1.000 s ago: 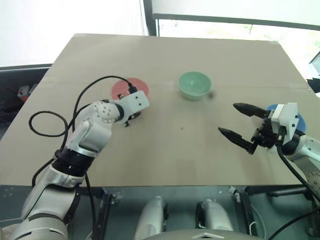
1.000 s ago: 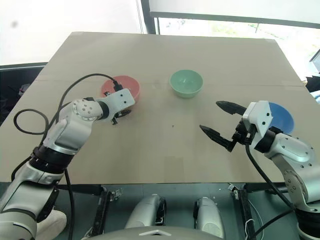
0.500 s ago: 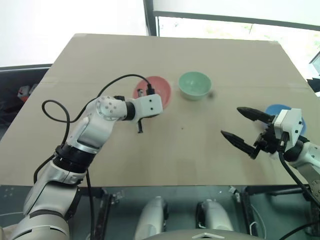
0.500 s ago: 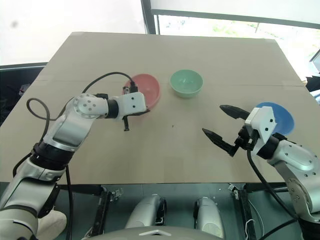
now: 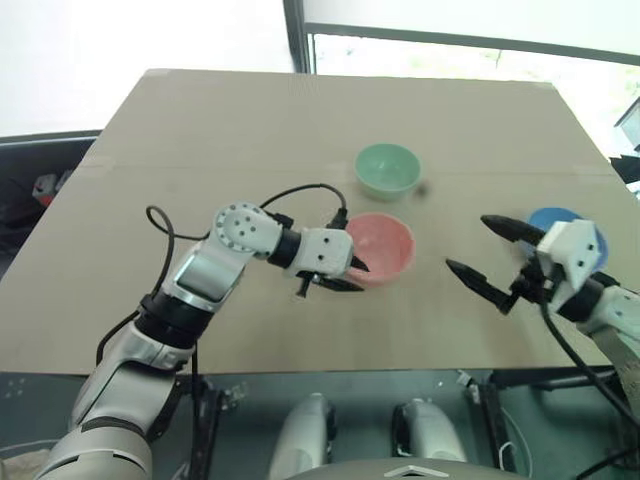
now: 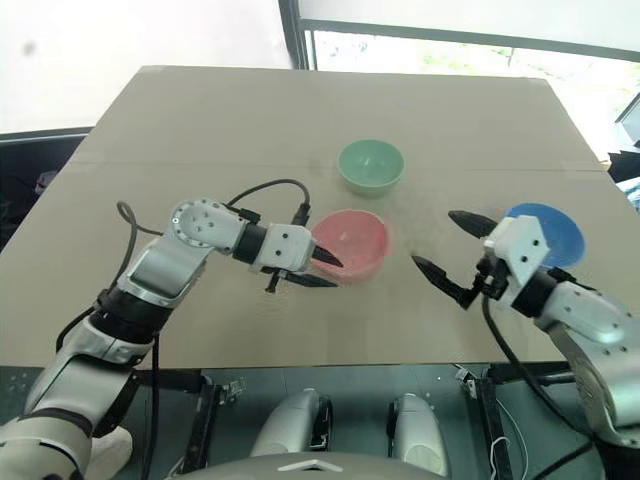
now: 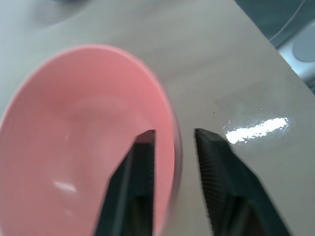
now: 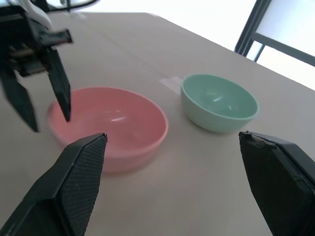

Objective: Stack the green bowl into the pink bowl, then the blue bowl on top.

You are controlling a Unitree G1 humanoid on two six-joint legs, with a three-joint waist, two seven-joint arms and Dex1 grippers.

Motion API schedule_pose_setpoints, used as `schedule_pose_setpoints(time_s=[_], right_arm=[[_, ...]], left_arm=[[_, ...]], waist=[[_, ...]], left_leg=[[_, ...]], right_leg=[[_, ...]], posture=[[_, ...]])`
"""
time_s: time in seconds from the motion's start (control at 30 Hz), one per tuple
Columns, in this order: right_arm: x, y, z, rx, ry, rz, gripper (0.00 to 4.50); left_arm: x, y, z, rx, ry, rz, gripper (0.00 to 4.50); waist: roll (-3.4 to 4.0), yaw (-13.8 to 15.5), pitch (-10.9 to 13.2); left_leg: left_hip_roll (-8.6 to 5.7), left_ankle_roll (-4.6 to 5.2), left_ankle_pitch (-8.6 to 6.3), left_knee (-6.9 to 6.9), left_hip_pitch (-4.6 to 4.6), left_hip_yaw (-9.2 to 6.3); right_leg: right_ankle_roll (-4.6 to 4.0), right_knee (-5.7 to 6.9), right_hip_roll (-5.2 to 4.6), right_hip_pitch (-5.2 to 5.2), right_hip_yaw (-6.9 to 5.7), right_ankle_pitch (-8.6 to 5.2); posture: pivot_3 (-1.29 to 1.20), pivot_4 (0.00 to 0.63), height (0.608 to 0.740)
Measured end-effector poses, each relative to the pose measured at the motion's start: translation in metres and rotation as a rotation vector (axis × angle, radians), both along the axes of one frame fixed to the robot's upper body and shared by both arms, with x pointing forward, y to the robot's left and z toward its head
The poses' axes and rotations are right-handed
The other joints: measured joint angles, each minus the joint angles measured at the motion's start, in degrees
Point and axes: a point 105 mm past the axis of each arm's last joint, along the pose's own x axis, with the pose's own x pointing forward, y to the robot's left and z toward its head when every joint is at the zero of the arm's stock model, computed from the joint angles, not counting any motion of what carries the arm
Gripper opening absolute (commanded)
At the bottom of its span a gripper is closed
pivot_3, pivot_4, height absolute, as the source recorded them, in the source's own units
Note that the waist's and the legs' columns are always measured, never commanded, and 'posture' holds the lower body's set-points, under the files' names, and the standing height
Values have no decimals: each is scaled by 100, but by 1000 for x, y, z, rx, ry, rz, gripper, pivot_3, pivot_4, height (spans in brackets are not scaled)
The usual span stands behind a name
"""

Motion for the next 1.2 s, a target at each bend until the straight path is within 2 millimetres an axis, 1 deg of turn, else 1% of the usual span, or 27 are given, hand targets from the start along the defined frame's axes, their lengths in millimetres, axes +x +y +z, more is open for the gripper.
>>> schedule_pose_setpoints(time_s=[0.03,0.07,0.1,0.17,0.2,0.3,0.37,0.4,0.43,0.5,0.57,0.6,0.67,0.77,0.83,0.87,0.9,0.93,0.97,1.0,1.03,1.1,1.13,1.17,1.2], right_arm=[[10,-2,-1,-27,-12,-20,4500],[15,-4,-2,-39,-16,-35,4500],[20,-6,-2,-53,-22,-44,4500],[45,-5,-4,-142,-44,-60,4500],[55,-5,-3,-177,-62,-63,4500],[82,-2,2,-288,-128,-46,4500],[101,6,6,-349,-169,-11,4500],[109,13,9,-393,-197,16,4500],[121,20,10,-460,-227,47,4500],[136,27,7,-563,-258,93,4500],[147,34,-2,-662,-267,147,4500],[150,37,-8,-696,-264,168,4500],[153,49,-25,-782,-257,242,4500],[156,58,-35,-829,-249,279,4500],[160,59,-36,-850,-248,276,3965],[163,59,-35,-865,-250,263,3858],[165,58,-35,-870,-249,256,3657],[167,58,-34,-879,-253,247,3102],[169,57,-33,-896,-257,241,2784],[169,57,-33,-905,-259,240,2301],[170,58,-33,-912,-266,236,2011],[171,58,-32,-928,-275,233,1195],[172,58,-32,-929,-277,233,1010],[172,58,-31,-932,-280,233,503],[172,59,-31,-938,-281,237,103]], left_arm=[[0,0,-1,-3,7,3,3145],[0,-1,-2,-4,10,4,3145],[0,-1,-2,-8,13,7,3626],[0,6,-1,-29,61,50,4030],[0,10,1,-44,72,76,4426],[7,19,15,-162,66,197,4426],[12,25,33,-335,109,287,4426],[12,30,40,-415,116,323,4426],[11,40,46,-499,116,371,4426],[7,59,43,-570,135,459,4426],[-2,75,37,-623,183,524,4426],[-5,78,35,-643,209,534,4426],[-16,84,34,-688,251,539,4426],[-23,86,35,-705,241,549,4426],[-29,88,33,-714,249,557,4500],[-33,89,32,-723,255,567,4500],[-34,89,32,-725,255,572,4500],[-36,91,32,-729,250,582,4500],[-37,92,34,-734,246,587,4500],[-38,92,35,-736,242,588,4500],[-38,92,37,-745,240,588,4500],[-38,92,37,-747,234,599,4500],[-38,92,37,-748,234,601,4500],[-38,92,37,-749,232,606,4500],[-37,92,36,-750,231,609,4500]], waist=[[1,-11,0],[1,-10,0],[2,-5,1],[4,-25,3],[6,-39,4],[8,-35,7],[10,-40,8],[10,-58,8],[12,-112,10],[13,-173,10],[13,-190,10],[12,-172,12],[15,-166,13],[17,-160,15],[18,-177,15],[19,-181,16],[19,-183,16],[20,-191,17],[20,-191,16],[20,-191,16],[21,-192,16],[22,-201,16],[22,-202,16],[22,-202,16],[22,-201,16]], left_leg=[[0,0,0,0,0,2],[0,0,0,0,0,3],[1,0,0,-2,-1,1],[4,0,0,-3,-2,4],[4,0,0,-4,-2,5],[17,0,0,-6,-5,4],[21,0,0,-5,-5,4],[20,0,0,-6,-5,5],[19,0,0,-8,-4,5],[19,-2,1,-19,-2,7],[20,-3,2,-27,-3,5],[20,-5,2,-29,-6,0],[19,-5,2,-28,-6,-2],[15,-6,2,-24,-6,-6],[15,-9,4,-23,1,-5],[17,-16,8,-24,3,-7],[17,-19,10,-24,4,-7],[18,-23,12,-25,5,-7],[19,-27,15,-27,9,-10],[20,-29,16,-28,9,-10],[20,-30,16,-29,10,-10],[19,-30,16,-33,11,-8],[19,-30,16,-33,11,-8],[19,-30,16,-36,11,-7],[19,-30,17,-41,11,-7]], right_leg=[[0,1,0,-1,3,0],[0,0,1,-2,4,0],[0,0,1,-3,3,0],[0,-1,4,-7,6,0],[0,-1,4,-8,7,0],[0,-2,2,-11,7,0],[0,-3,0,-11,7,0],[0,-4,-2,-11,8,0],[0,-6,-4,-11,8,0],[-1,-9,-5,-13,8,0],[-1,-8,-5,-12,1,0],[-1,-10,-5,-11,-6,0],[-1,-13,-8,-6,-10,0],[-1,-17,-11,0,-15,0],[-2,-18,-10,1,-13,0],[-2,-15,-8,1,-14,0],[-3,-14,-8,1,-14,0],[-3,-12,-5,0,-14,0],[-4,-9,-4,0,-15,0],[-5,-9,-3,0,-15,0],[-5,-8,-3,0,-15,0],[-5,-8,-3,-1,-12,0],[-5,-8,-3,-1,-11,0],[-5,-9,-3,-2,-12,0],[-5,-9,-3,-2,-12,0]], posture=[[0,150,740],[0,150,740],[0,150,740],[0,150,740],[0,150,740],[0,150,740],[0,150,740],[0,150,740],[0,150,740],[0,150,740],[0,150,740],[0,150,740],[0,150,740],[0,150,740],[0,150,740],[0,150,740],[0,150,740],[0,150,740],[0,150,740],[0,150,740],[0,150,740],[0,150,740],[0,150,740],[0,150,740],[0,150,740]])
